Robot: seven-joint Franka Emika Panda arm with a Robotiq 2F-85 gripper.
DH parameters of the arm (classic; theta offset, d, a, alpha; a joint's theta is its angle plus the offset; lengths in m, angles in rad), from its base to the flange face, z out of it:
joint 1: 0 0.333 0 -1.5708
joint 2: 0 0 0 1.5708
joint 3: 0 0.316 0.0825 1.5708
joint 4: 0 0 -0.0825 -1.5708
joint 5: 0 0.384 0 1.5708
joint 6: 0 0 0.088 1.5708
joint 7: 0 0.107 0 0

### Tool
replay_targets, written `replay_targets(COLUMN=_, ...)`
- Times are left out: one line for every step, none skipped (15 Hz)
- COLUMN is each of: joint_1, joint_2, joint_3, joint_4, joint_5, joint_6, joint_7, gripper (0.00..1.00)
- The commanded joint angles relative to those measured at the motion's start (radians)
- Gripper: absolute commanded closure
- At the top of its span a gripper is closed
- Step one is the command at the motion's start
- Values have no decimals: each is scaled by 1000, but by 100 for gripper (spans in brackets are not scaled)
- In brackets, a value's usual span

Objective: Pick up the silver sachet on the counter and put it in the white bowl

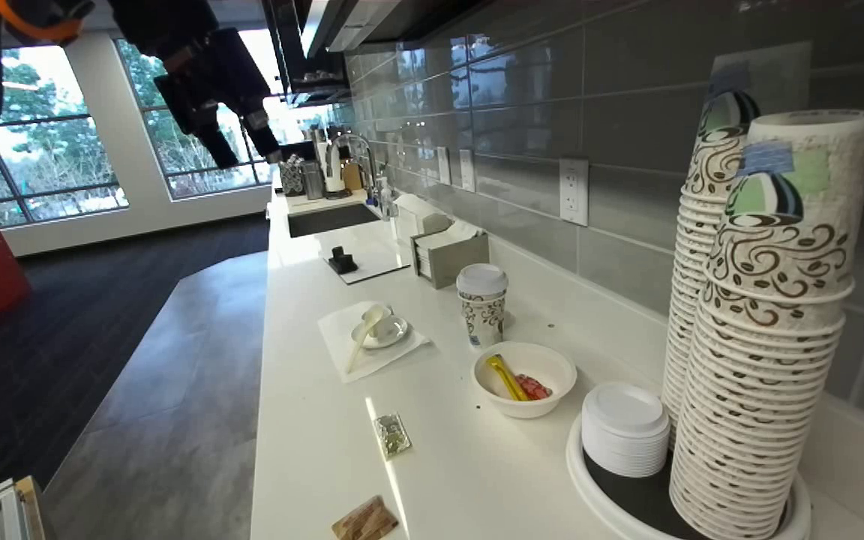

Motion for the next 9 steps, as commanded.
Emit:
replay_targets(joint_1=6, joint_2=0, joint_3=-4, joint_4=2, joint_5=-3, joint_6=-2, joint_7=3, gripper=0)
replay_targets(joint_1=6, joint_2=0, joint_3=-4, joint_4=2, joint_5=-3, joint_6=-2, joint_7=3, gripper=0)
replay_targets(joint_1=6, joint_2=0, joint_3=-4, joint_4=2, joint_5=-3, joint_6=-2, joint_7=3, gripper=0)
replay_targets(joint_1=6, joint_2=0, joint_3=-4, joint_4=2, joint_5=-3, joint_6=-2, joint_7=3, gripper=0)
replay_targets(joint_1=6, joint_2=0, joint_3=-4, joint_4=2, joint_5=-3, joint_6=-2, joint_7=3, gripper=0)
replay_targets(joint_1=6, joint_2=0, joint_3=-4, joint_4=2, joint_5=-3, joint_6=-2, joint_7=3, gripper=0)
replay_targets(joint_1=6, joint_2=0, joint_3=-4, joint_4=2, joint_5=-3, joint_6=-2, joint_7=3, gripper=0)
replay_targets(joint_1=18, joint_2=21, joint_3=-26, joint_4=-2, joint_5=-2, joint_6=6, joint_7=-47, gripper=0)
replay_targets(joint_1=22, joint_2=35, joint_3=-36, joint_4=-11, joint_5=-7, joint_6=14, joint_7=-73, gripper=0)
